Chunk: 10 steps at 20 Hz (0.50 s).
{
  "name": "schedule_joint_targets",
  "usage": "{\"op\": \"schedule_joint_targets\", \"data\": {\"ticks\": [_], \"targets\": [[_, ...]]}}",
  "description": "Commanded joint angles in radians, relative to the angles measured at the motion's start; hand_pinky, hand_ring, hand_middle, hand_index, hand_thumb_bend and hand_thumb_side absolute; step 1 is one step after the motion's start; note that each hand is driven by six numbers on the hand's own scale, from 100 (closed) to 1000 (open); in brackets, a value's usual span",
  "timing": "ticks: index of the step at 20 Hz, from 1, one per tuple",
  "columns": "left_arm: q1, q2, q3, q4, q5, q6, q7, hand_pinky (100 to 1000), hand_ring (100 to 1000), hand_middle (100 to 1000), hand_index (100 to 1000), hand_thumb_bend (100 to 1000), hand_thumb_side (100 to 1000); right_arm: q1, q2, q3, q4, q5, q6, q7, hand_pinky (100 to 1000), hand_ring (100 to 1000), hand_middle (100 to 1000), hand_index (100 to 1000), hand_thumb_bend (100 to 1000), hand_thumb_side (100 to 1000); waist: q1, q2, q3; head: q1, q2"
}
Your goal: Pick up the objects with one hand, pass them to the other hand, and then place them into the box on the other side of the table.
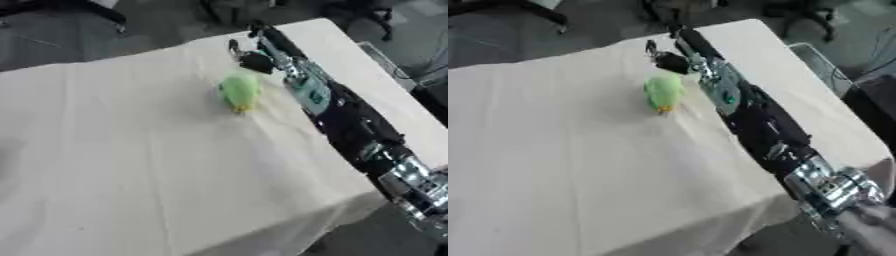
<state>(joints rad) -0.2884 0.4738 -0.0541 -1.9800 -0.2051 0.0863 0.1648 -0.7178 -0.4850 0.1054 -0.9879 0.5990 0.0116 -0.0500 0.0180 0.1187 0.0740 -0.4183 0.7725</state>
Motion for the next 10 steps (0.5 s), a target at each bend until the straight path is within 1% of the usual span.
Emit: {"op": "schedule_joint_targets", "data": {"ticks": [1, 3, 5, 7, 10], "targets": [[-0.001, -0.001, -0.002, -0.020, 0.001, 0.004, -0.020, 709, 923, 748, 688, 259, 674, -0.032, -0.024, -0.022, 0.069, 0.063, 0.016, 0.033, 771, 895, 979, 962, 100, 815, 0.001, -0.010, 0.002, -0.010, -0.003], [0.003, -0.007, -0.004, -0.020, -0.005, 0.008, -0.030, 709, 924, 748, 689, 257, 677, -0.034, -0.025, -0.025, 0.088, 0.108, 0.017, 0.056, 781, 898, 980, 966, 100, 805, 0.001, -0.009, 0.004, -0.011, -0.003], [0.006, -0.010, -0.006, -0.020, -0.009, 0.011, -0.037, 710, 925, 748, 690, 255, 681, -0.034, -0.025, -0.019, 0.093, 0.149, 0.007, 0.091, 800, 899, 975, 972, 100, 788, 0.002, -0.008, 0.004, -0.011, -0.003], [0.006, -0.014, -0.007, -0.020, -0.011, 0.011, -0.043, 711, 926, 748, 690, 253, 684, -0.035, -0.023, -0.013, 0.089, 0.186, -0.010, 0.139, 806, 899, 968, 971, 100, 812, 0.003, -0.008, 0.004, -0.014, -0.003], [0.007, -0.019, -0.009, -0.020, -0.013, 0.014, -0.051, 711, 928, 749, 691, 252, 688, -0.033, -0.016, -0.010, 0.078, 0.200, -0.037, 0.208, 806, 897, 963, 971, 100, 850, 0.004, -0.008, 0.004, -0.016, -0.003]]}}
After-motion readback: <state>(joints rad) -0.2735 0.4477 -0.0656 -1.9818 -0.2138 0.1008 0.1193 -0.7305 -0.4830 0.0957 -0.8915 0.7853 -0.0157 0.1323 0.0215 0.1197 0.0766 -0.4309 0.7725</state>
